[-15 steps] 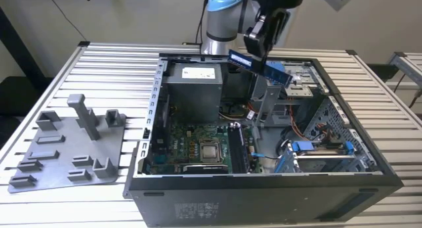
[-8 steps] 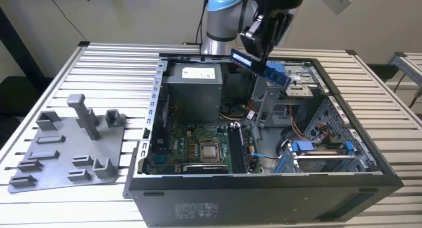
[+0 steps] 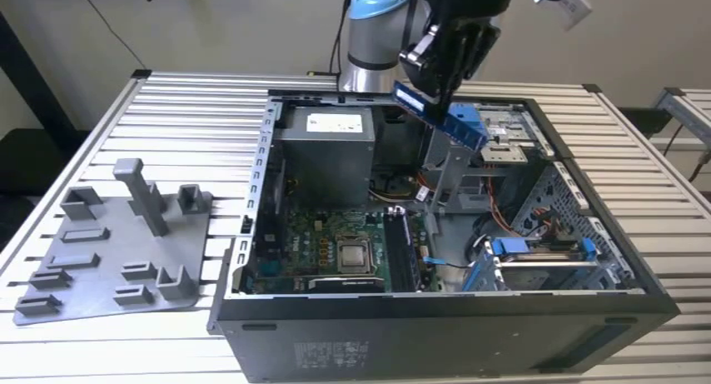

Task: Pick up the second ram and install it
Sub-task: 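Insert the second ram into the second slot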

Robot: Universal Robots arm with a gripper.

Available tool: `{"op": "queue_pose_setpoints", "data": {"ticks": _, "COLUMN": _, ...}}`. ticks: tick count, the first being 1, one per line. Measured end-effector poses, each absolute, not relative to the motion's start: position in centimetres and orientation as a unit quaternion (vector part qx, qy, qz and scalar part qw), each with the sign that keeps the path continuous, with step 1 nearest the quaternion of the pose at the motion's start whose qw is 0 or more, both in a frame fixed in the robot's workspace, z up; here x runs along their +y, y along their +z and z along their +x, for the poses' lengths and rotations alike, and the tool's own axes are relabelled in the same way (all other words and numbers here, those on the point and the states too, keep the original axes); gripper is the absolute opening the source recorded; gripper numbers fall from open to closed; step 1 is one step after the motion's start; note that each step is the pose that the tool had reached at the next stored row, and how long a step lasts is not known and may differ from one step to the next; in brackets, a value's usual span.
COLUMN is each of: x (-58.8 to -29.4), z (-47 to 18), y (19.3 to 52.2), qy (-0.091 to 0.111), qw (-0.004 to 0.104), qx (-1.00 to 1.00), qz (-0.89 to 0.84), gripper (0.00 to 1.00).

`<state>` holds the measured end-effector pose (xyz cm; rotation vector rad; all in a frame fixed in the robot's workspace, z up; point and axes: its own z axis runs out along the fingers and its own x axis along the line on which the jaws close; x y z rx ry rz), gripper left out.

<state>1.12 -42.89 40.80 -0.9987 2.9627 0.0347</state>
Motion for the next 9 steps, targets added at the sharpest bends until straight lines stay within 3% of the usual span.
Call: {"op": "queue_pose_setpoints", "data": {"ticks": 9, "x": -42.89, "z": 1.13, "y": 40.65, "qy": 0.011, "qw": 0.008, "qx": 0.967, "qz": -0.253, "gripper": 0.14}}
